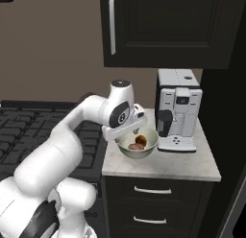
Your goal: Take the potato, mango, and squash from the freezer and place them in the bowl on the counter.
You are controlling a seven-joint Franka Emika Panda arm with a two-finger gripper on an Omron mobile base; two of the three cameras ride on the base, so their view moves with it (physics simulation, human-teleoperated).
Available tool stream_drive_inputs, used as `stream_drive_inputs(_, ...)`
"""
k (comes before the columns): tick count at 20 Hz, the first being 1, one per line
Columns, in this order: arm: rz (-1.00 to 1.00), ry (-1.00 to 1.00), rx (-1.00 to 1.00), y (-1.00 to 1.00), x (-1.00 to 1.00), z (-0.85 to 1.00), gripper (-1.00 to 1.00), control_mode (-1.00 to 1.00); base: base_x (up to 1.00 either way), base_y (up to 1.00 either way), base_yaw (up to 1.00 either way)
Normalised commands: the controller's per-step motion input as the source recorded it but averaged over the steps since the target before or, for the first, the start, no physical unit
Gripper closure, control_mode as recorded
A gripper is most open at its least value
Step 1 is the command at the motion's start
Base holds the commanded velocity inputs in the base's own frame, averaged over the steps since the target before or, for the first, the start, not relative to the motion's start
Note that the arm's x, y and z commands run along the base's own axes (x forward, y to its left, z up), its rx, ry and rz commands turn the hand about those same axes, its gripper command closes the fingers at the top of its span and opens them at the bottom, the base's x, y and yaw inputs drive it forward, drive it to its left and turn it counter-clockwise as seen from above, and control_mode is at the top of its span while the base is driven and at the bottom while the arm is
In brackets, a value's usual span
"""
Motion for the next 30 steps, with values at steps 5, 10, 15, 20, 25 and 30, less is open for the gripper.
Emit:
stream_drive_inputs(5, 0.04, -0.09, -0.04, 0.32, -0.63, 0.52, -1.0, -1.0, 0.0, 0.0, 0.0)
stream_drive_inputs(10, 0.13, -0.12, -0.08, 0.66, -0.47, 0.46, -1.0, -1.0, 0.0, 0.0, 0.0)
stream_drive_inputs(15, 0.12, -0.17, -0.14, 0.42, -0.5, 0.62, -1.0, -1.0, 0.0, 0.0, 0.0)
stream_drive_inputs(20, 0.11, -0.17, -0.07, 0.19, -0.4, 0.48, -1.0, -1.0, 0.0, 0.0, 0.0)
stream_drive_inputs(25, 0.08, -0.19, -0.08, 0.17, -0.49, 0.41, -1.0, -1.0, 0.0, 0.0, 0.0)
stream_drive_inputs(30, 0.03, -0.1, -0.09, 0.21, -0.48, 0.44, -1.0, -1.0, 0.0, 0.0, 0.0)
